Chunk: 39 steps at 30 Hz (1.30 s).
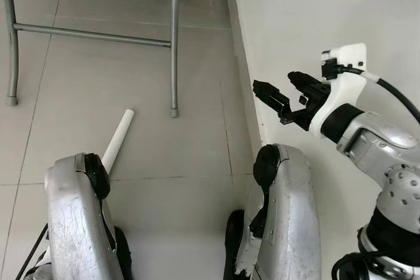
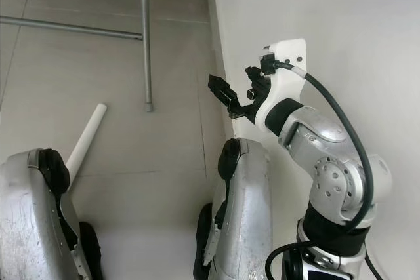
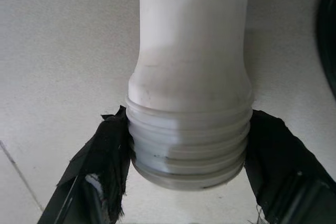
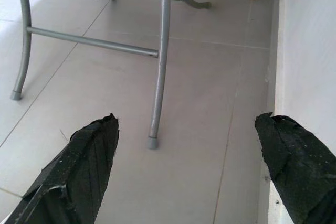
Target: Building children table
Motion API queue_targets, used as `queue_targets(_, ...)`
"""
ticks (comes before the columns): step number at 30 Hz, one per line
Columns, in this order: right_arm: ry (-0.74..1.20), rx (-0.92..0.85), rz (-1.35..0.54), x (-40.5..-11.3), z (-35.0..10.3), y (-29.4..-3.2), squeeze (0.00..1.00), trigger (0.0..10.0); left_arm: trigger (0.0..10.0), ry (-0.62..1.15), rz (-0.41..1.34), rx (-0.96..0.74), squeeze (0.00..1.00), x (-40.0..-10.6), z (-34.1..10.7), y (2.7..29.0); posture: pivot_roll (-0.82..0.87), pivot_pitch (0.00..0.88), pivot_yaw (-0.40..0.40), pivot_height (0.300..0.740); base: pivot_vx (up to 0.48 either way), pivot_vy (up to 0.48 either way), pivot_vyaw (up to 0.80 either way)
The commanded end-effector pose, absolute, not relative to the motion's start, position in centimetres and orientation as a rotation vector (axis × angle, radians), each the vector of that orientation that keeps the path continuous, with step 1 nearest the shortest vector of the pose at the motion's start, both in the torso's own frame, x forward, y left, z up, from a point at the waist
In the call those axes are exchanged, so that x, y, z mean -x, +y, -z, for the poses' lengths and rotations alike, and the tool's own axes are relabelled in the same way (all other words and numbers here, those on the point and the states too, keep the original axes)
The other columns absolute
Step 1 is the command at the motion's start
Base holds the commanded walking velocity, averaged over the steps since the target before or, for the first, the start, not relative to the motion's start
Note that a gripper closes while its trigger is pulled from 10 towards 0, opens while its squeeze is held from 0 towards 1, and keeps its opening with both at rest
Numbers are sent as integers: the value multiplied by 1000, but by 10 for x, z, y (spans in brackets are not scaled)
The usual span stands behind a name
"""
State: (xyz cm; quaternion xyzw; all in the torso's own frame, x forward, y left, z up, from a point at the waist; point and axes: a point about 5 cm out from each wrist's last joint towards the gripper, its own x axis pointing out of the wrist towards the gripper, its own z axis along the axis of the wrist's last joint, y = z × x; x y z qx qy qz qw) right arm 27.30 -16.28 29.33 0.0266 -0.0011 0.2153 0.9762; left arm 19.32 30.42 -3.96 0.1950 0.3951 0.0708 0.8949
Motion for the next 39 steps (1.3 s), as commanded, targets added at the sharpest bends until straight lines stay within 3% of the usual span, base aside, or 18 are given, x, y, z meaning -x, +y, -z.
queue_targets(1,-2,-69,-418,-272,-290,-164,0,10000,10000,865,-234,-392,0,-174,49,308,-300,458,-178,300,0,0,0)
queue_targets(12,-19,-115,-432,-275,-281,-155,0,10000,10000,706,-527,-413,0,-168,30,337,-214,403,-135,300,0,0,0)
queue_targets(17,-28,-128,-436,-277,-279,-154,0,10000,10000,643,-552,-393,0,-167,27,334,-194,388,-123,300,0,0,0)
queue_targets(23,-67,-180,-484,-282,-275,-141,0,10000,10000,418,-490,-359,0,-179,-3,302,-76,291,-69,300,0,0,0)
queue_targets(26,-73,-187,-490,-282,-274,-139,0,10000,10000,391,-475,-359,0,-180,-10,298,-76,291,-69,300,0,0,0)
queue_targets(39,-85,-228,-640,-284,-261,-106,0,10000,10000,279,-460,-308,0,-187,-46,281,38,124,-26,305,0,0,0)
